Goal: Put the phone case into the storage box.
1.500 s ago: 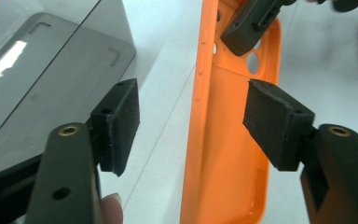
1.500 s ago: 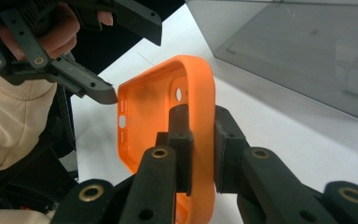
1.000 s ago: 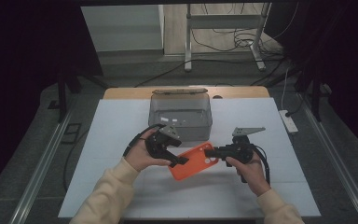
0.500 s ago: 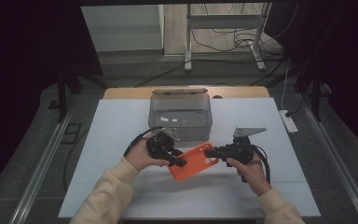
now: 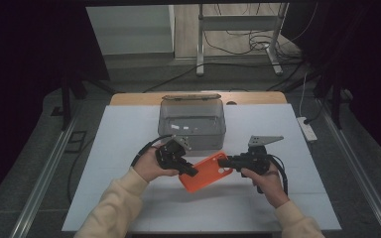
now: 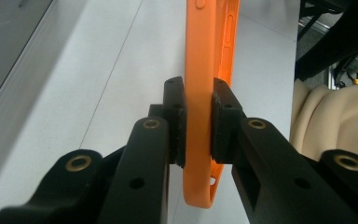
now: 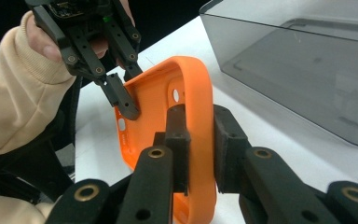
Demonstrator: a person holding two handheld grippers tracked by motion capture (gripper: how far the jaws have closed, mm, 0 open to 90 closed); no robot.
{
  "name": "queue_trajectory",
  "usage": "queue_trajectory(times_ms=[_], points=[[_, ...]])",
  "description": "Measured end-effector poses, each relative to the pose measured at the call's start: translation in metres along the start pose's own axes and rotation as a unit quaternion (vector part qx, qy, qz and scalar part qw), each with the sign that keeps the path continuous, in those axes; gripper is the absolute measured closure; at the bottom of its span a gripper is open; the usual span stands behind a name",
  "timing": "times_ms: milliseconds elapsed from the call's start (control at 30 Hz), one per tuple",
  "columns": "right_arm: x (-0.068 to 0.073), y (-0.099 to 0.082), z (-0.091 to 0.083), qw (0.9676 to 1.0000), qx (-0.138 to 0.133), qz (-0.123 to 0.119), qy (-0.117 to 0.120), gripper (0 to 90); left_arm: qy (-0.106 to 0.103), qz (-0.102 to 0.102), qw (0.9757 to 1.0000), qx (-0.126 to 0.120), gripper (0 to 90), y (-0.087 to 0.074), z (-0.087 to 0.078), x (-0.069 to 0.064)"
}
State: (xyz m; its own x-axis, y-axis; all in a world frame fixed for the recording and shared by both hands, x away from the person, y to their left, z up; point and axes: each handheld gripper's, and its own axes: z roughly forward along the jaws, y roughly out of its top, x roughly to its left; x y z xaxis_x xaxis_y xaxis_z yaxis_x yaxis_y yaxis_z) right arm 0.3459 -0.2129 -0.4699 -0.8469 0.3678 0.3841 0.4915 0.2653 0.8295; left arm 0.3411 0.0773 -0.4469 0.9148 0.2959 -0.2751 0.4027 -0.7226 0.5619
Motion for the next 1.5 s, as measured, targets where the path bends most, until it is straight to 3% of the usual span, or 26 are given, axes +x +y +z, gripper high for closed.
queue_trajectory(times_ms=[667,700,800,933,1033,1200,1500], points=[[-0.001,0.0,0.0,0.9999,0.0,0.004,-0.012,70.8,0.018,0.013,0.9998,0.0,79.4,0.002,-0.001,-0.004],[-0.001,0.0,0.0,0.9999,0.0,0.003,-0.013,68.5,0.02,0.013,0.9997,0.001,79.4,0.002,-0.001,-0.004],[0.001,0.0,0.001,0.9997,-0.003,0.004,-0.024,49.9,0.021,0.015,0.9997,0.001,79.4,0.002,-0.001,-0.004],[0.003,0.001,-0.001,0.9991,-0.006,-0.005,-0.042,36.8,0.028,0.016,0.9995,0.002,79.4,0.002,-0.002,-0.005],[0.005,0.001,-0.003,0.9974,0.002,-0.016,-0.07,27.9,0.031,0.016,0.9994,0.0,79.4,0.002,-0.003,-0.006],[0.008,0.001,-0.01,0.9955,0.018,-0.03,-0.088,23.2,0.038,0.021,0.9991,0.003,79.4,0.003,-0.004,-0.007],[0.011,0.006,-0.023,0.9928,0.025,-0.051,-0.106,22.6,0.054,0.031,0.9979,0.02,79.4,0.006,-0.003,-0.009]])
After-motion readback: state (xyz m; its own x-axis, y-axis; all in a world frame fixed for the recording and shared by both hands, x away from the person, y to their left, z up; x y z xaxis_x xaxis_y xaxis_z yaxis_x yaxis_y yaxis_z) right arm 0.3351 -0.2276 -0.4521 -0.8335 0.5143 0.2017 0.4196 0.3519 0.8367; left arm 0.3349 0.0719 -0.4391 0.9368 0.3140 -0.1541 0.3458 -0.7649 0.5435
